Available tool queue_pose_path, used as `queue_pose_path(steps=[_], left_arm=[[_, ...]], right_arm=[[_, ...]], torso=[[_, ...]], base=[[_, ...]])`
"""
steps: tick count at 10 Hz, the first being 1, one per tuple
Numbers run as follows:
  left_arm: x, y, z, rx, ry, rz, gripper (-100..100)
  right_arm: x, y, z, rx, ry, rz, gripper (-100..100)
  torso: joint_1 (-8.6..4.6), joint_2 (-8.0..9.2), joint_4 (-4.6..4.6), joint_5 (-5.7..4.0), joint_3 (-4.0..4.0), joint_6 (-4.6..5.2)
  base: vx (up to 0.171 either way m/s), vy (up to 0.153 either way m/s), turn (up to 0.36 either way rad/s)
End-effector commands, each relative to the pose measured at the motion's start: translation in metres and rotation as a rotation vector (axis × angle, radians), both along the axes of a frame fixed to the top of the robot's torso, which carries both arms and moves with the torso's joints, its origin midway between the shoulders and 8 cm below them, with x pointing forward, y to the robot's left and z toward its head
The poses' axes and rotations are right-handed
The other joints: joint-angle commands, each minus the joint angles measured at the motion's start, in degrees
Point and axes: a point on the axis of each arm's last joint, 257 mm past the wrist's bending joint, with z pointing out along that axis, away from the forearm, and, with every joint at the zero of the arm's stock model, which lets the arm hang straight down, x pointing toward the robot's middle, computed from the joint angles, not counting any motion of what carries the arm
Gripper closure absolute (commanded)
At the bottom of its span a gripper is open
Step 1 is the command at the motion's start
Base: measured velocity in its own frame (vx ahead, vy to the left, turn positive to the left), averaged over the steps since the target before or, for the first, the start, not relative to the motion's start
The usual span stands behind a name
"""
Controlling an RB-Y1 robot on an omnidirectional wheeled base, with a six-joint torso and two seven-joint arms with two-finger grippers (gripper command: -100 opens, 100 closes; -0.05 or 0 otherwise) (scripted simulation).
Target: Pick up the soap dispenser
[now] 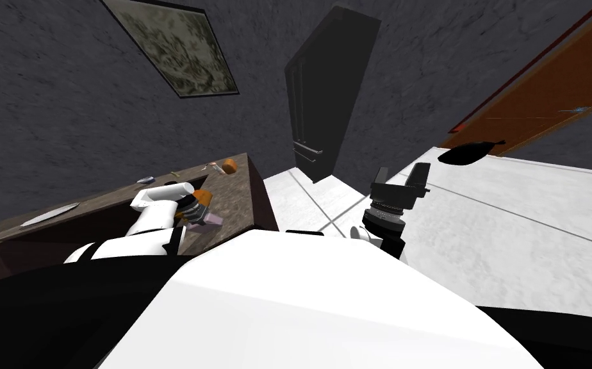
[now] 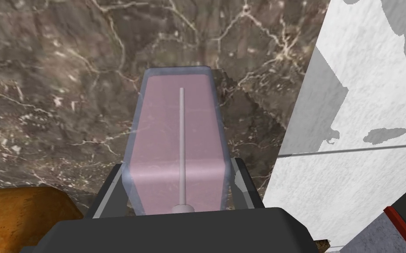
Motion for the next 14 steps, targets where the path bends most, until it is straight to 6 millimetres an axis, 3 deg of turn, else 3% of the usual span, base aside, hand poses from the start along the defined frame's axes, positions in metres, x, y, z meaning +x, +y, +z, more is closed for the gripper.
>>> queue_pose_path(steps=[1, 2, 4, 6, 8, 10, 12, 13, 14], left_arm=[[0.018, -0.003, 0.006, 0.001, -0.025, -0.020, 100], [0.015, 0.003, 0.005, 0.014, 0.018, -0.044, 100], [0.039, -0.002, 0.015, 0.014, -0.018, -0.066, 100], [0.042, 0.004, 0.019, 0.035, 0.010, -0.097, 100], [0.065, -0.003, 0.029, 0.033, -0.023, -0.114, 100], [0.064, 0.005, 0.033, 0.055, 0.011, -0.138, 100], [0.086, -0.001, 0.044, 0.056, -0.021, -0.156, 100], [0.078, 0.001, 0.038, 0.053, -0.006, -0.148, 100], [0.080, 0.002, 0.039, 0.054, -0.009, -0.150, 0]], right_arm=[[0.000, 0.000, 0.000, 0.000, 0.000, 0.000, 0], [0.000, 0.000, 0.000, 0.000, 0.000, 0.000, 0], [0.000, 0.000, 0.000, 0.000, 0.000, 0.000, 0], [0.000, 0.000, 0.000, 0.000, 0.000, 0.000, 0], [0.000, 0.000, 0.000, 0.000, 0.000, 0.000, 0], [0.000, 0.000, 0.000, 0.000, 0.000, 0.000, 0], [0.000, 0.000, 0.000, 0.000, 0.000, 0.000, 0], [0.000, 0.000, 0.000, 0.000, 0.000, 0.000, 0], [0.000, 0.000, 0.000, 0.000, 0.000, 0.000, 0]], torso=[[0.00, 0.00, 0.00, 0.00, 0.00, 0.00], [-0.01, -0.01, 0.03, -0.02, 0.01, 0.16], [-0.05, 0.01, 0.02, -0.05, 0.02, 0.00], [-0.05, 0.04, 0.08, -0.10, 0.05, 0.17], [-0.09, 0.08, 0.07, -0.10, 0.07, -0.01], [-0.10, 0.09, 0.10, -0.13, 0.10, 0.17], [-0.13, 0.14, 0.10, -0.15, 0.12, -0.02], [-0.18, 0.10, 0.12, -0.18, 0.10, 0.14], [-0.14, 0.14, 0.11, -0.16, 0.12, 0.08]], base=[[0.012, -0.018, 0.065], [0.032, -0.025, 0.253], [0.020, -0.025, 0.129], [0.017, -0.011, 0.122], [0.019, -0.027, 0.133], [0.012, -0.011, 0.112], [0.019, -0.029, 0.139], [0.004, -0.006, -0.017], [0.000, 0.000, 0.000]])
